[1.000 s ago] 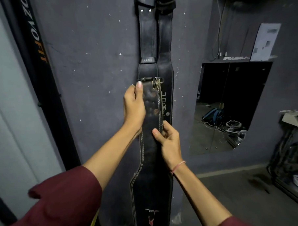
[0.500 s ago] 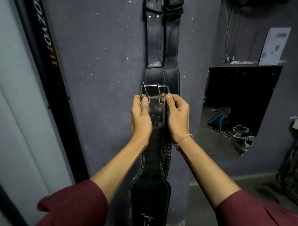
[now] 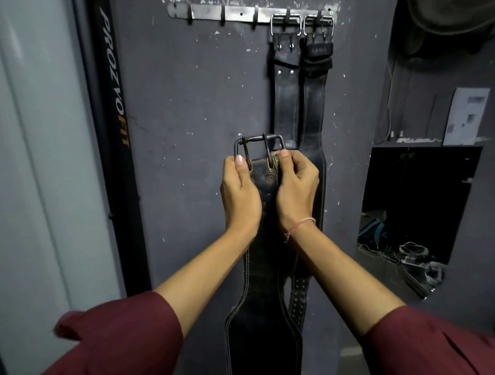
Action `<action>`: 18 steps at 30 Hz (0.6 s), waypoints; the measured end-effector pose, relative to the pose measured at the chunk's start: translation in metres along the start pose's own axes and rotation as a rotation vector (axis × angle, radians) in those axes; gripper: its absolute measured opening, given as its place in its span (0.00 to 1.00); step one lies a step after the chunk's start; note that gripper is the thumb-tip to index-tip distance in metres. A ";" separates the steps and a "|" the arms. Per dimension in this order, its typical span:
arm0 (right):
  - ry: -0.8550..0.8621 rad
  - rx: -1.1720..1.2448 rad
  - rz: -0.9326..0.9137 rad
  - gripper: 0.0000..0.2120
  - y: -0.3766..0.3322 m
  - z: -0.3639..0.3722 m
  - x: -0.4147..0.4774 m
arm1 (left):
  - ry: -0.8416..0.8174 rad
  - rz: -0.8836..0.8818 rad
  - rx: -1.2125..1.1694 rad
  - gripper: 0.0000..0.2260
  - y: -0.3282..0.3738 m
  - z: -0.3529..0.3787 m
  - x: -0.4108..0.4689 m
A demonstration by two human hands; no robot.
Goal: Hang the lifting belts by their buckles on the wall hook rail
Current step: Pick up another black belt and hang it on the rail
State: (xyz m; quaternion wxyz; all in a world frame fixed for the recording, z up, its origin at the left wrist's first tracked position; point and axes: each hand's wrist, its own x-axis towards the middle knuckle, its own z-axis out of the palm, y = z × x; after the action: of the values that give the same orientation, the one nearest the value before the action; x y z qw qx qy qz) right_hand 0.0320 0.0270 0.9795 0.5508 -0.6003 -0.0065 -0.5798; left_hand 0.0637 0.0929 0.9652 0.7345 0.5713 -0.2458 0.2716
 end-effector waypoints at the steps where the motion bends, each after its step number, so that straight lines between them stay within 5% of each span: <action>1: 0.019 0.001 -0.014 0.12 0.000 0.008 0.006 | 0.006 0.011 0.011 0.15 0.000 0.001 0.009; 18: 0.164 0.068 -0.149 0.17 0.012 0.120 0.247 | 0.137 0.297 0.086 0.15 0.012 0.118 0.247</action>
State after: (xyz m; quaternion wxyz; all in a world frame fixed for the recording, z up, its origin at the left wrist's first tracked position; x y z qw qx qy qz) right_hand 0.2032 -0.0534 1.1784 0.5249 -0.5296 -0.0260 -0.6658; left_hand 0.2304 0.0101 1.1665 0.6761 0.5397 -0.2652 0.4258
